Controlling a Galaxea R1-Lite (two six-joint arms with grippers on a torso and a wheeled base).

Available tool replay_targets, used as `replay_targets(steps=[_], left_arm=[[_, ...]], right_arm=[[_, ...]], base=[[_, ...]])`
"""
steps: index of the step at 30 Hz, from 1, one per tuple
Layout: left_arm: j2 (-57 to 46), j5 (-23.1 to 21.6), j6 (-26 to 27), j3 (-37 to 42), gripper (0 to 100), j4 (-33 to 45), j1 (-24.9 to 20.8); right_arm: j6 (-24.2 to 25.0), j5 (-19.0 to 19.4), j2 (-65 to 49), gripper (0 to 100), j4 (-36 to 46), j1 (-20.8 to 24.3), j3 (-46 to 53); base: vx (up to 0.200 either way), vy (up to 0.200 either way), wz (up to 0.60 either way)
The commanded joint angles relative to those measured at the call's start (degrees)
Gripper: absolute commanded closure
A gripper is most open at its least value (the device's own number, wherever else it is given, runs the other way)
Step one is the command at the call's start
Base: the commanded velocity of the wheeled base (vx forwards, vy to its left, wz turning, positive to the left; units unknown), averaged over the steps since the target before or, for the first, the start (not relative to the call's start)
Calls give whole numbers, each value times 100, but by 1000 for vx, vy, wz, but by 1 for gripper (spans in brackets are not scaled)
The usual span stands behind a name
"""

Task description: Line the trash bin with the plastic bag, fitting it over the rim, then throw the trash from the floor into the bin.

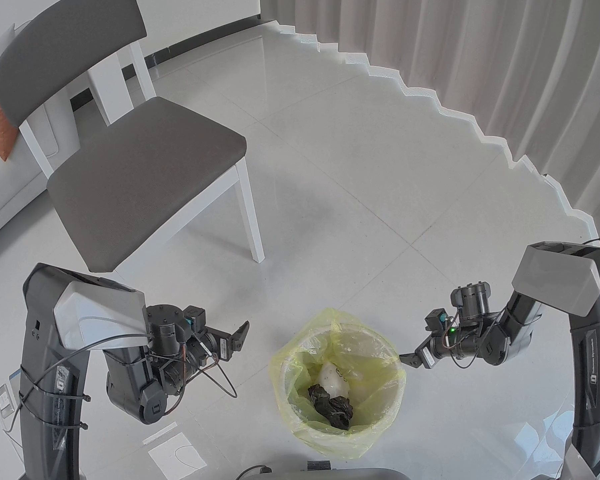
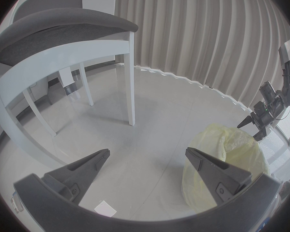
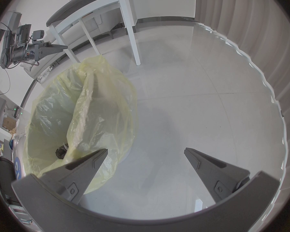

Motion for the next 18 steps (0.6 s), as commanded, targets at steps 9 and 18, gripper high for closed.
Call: replay_targets(steps=[9, 18], left_arm=[[-280, -65, 10, 308, 0, -74, -40], [-1651, -513, -131, 1398, 0, -92, -22]], right_arm=[[6, -40, -1411, 0, -212, -858, 1127], [638, -348, -3265, 0, -2049, -585, 3069]], base=[[0, 0, 0], [0, 0, 0]])
